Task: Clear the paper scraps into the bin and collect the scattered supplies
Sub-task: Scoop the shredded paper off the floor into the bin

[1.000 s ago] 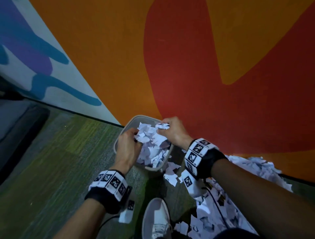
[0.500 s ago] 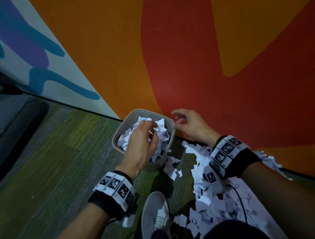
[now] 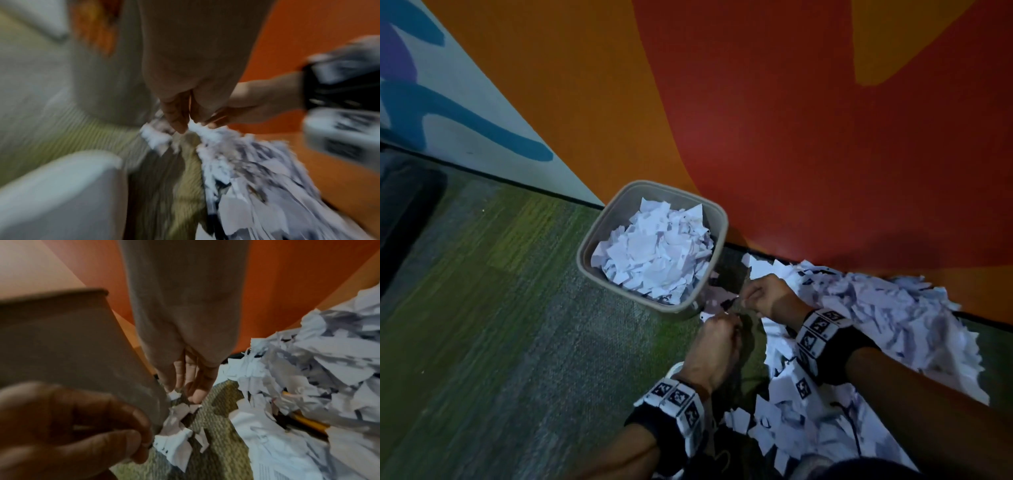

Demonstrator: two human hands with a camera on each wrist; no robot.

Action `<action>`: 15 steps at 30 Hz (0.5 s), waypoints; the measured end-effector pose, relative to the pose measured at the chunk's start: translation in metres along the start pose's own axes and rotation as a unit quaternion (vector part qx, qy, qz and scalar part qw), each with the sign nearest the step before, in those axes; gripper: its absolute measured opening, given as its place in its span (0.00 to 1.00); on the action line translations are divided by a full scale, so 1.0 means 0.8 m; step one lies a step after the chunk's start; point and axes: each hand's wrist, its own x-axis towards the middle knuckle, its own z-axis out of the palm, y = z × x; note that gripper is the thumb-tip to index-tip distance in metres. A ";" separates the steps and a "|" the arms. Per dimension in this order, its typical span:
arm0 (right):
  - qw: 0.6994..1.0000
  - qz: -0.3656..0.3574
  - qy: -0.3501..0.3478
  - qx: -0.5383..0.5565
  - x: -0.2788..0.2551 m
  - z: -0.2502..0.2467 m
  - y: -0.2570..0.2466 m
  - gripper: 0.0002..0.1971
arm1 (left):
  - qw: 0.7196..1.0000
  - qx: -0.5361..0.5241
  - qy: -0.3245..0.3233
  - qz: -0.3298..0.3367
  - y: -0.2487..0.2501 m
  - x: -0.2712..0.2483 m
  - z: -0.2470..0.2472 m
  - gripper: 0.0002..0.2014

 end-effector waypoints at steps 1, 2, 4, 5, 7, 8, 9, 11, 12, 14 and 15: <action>1.000 0.000 -0.001 -0.001 0.006 0.006 0.007 0.09 | 0.998 -0.043 0.006 -0.055 -0.017 0.005 0.013 0.10; 1.000 -0.005 -0.002 -0.004 0.012 0.011 0.015 0.08 | 0.991 -0.075 0.018 -0.111 -0.034 0.011 0.026 0.11; 1.000 -0.016 0.007 -0.018 0.026 0.020 0.028 0.08 | 0.969 -0.109 0.060 -0.215 -0.064 0.026 0.047 0.08; 1.000 -0.017 0.016 -0.018 0.033 0.025 0.033 0.09 | 0.955 -0.129 0.088 -0.252 -0.076 0.034 0.054 0.06; 0.999 -0.011 0.030 -0.023 0.046 0.036 0.038 0.11 | 0.930 -0.156 0.113 -0.313 -0.095 0.046 0.066 0.10; 0.999 -0.006 0.039 -0.036 0.054 0.041 0.039 0.13 | 0.918 -0.166 0.117 -0.340 -0.105 0.052 0.077 0.14; 0.998 -0.008 0.045 -0.051 0.061 0.046 0.039 0.14 | 0.913 -0.173 0.132 -0.346 -0.112 0.059 0.088 0.20; 0.997 -0.010 0.049 -0.058 0.073 0.055 0.041 0.16 | 0.902 -0.168 0.157 -0.366 -0.123 0.071 0.112 0.36; 0.996 -0.012 0.055 -0.068 0.076 0.060 0.040 0.16 | 0.897 -0.156 0.163 -0.380 -0.131 0.076 0.124 0.41; 0.989 -0.014 0.075 -0.126 0.084 0.071 0.038 0.12 | 0.892 -0.125 0.157 -0.406 -0.127 0.079 0.128 0.45; 0.984 -0.018 0.075 -0.162 0.086 0.074 0.035 0.10 | 0.889 -0.124 0.157 -0.411 -0.122 0.082 0.124 0.44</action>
